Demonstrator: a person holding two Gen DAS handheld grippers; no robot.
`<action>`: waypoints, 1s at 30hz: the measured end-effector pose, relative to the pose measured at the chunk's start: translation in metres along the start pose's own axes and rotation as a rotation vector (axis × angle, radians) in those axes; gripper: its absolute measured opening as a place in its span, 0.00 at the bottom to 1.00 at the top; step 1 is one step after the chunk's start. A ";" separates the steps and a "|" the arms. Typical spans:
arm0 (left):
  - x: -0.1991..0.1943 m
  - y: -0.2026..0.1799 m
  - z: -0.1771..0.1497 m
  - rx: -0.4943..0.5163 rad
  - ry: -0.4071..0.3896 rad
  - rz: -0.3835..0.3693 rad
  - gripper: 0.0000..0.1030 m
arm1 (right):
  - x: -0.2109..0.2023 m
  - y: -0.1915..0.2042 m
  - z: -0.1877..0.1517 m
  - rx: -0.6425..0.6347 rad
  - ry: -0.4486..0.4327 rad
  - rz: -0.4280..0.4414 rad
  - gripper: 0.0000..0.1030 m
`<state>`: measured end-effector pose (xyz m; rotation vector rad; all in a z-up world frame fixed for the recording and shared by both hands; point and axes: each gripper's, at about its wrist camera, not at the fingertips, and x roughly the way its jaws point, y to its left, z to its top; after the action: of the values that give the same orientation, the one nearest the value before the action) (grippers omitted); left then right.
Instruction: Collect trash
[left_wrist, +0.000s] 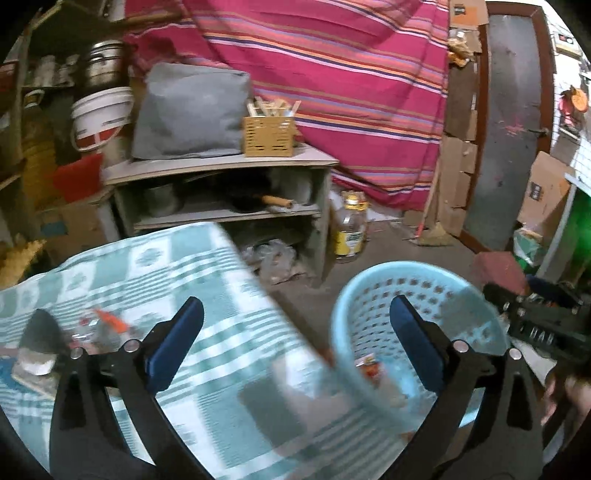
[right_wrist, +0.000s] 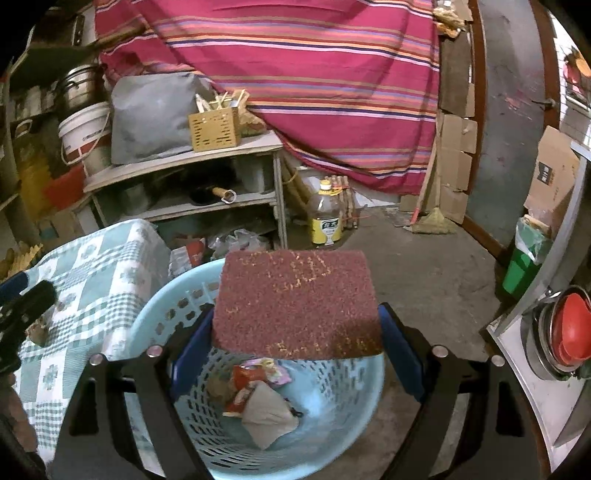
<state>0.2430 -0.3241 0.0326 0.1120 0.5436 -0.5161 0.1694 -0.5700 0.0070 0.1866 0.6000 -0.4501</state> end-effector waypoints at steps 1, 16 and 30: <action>-0.004 0.008 -0.002 -0.004 0.001 0.012 0.95 | 0.001 0.003 0.001 -0.003 0.000 0.002 0.82; -0.064 0.185 -0.037 -0.103 0.009 0.280 0.95 | 0.015 0.059 0.008 -0.004 0.015 -0.018 0.93; -0.082 0.314 -0.090 -0.171 0.091 0.468 0.95 | -0.009 0.233 -0.021 -0.239 -0.026 0.133 0.93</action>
<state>0.2973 0.0048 -0.0116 0.0964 0.6252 -0.0079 0.2598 -0.3537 0.0049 -0.0073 0.6065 -0.2490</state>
